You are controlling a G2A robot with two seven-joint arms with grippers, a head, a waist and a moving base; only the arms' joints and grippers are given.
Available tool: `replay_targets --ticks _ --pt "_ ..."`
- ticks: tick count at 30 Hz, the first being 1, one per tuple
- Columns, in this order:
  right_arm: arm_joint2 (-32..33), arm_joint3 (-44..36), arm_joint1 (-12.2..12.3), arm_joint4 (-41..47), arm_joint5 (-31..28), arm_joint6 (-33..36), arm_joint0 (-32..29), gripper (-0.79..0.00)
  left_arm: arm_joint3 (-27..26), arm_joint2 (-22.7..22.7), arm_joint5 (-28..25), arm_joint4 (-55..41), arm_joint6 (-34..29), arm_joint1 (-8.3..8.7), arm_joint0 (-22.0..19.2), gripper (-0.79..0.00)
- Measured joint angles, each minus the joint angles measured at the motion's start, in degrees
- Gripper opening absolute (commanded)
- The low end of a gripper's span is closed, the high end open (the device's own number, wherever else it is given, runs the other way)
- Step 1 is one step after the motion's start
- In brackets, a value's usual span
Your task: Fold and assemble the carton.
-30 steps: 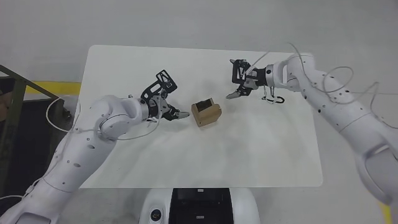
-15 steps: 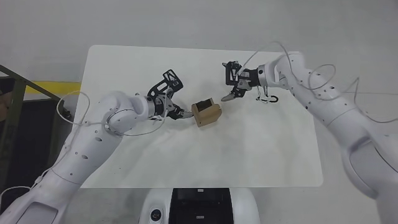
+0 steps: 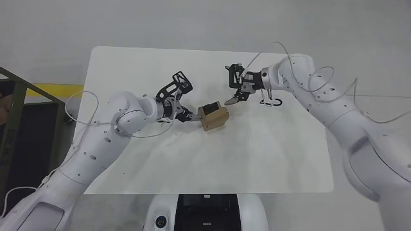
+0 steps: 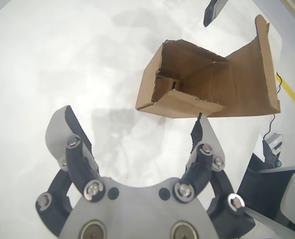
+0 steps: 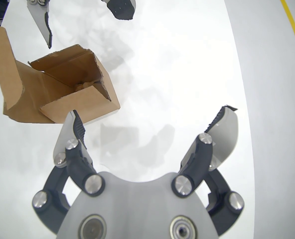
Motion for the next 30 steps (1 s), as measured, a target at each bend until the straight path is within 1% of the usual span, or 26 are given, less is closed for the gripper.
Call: replay_targets --ticks 6,16,30 --pt "-1.04 1.91 -1.35 -1.01 0.0 -2.49 0.28 0.0 1.31 1.06 0.53 -0.24 -0.75 -0.53 -1.5 0.0" --pt "-3.09 5.27 -3.77 -1.87 0.0 -5.17 0.76 0.0 2.26 2.45 1.92 -0.39 -0.94 -1.29 -2.61 0.0" --pt "-5.81 9.97 -7.12 -2.56 0.0 -7.73 1.52 0.0 2.1 2.47 2.92 0.69 -1.01 -1.71 -2.59 0.0"
